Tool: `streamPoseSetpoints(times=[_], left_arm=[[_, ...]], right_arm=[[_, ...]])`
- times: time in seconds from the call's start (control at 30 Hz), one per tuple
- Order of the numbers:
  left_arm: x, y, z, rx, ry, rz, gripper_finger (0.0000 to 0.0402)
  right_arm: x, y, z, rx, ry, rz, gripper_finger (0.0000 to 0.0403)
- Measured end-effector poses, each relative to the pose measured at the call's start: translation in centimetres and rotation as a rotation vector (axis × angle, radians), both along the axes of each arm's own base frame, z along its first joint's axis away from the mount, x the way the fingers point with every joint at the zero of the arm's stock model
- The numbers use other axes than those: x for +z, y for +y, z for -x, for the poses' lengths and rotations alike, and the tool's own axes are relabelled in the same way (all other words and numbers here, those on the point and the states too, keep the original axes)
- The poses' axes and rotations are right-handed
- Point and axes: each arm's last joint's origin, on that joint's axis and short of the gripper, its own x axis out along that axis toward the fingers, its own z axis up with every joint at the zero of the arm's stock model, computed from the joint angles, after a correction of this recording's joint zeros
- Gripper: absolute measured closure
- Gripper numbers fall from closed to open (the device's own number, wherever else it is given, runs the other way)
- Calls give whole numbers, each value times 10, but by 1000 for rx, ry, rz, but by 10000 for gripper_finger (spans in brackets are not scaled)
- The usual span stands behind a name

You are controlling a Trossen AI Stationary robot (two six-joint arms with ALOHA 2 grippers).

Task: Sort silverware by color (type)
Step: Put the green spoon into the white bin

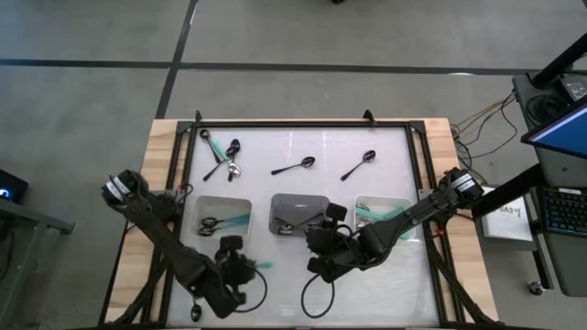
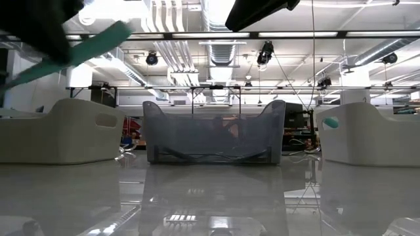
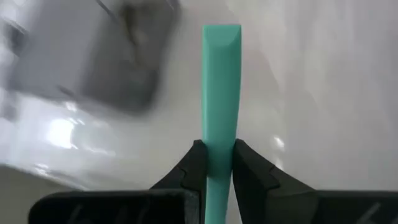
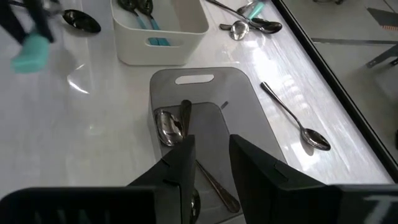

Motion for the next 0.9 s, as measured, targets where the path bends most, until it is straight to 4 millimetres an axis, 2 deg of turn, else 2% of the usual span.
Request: streamPoseSetpoints(times=[0.27, 0.47, 0.6, 0.9], left_arm=[[37, 10, -24, 139, -292, -198, 369], [55, 10, -29, 229, -450, -270, 369], [59, 10, -31, 275, -522, -305, 369], [60, 13, -41, 331, -587, -253, 369]], right_arm=[[2, 2, -3, -4, -45, -27, 312], [3, -1, -4, -12, -48, -18, 312], [3, -1, -4, -21, -55, -31, 312], [3, -6, -9, -49, -78, -45, 312]])
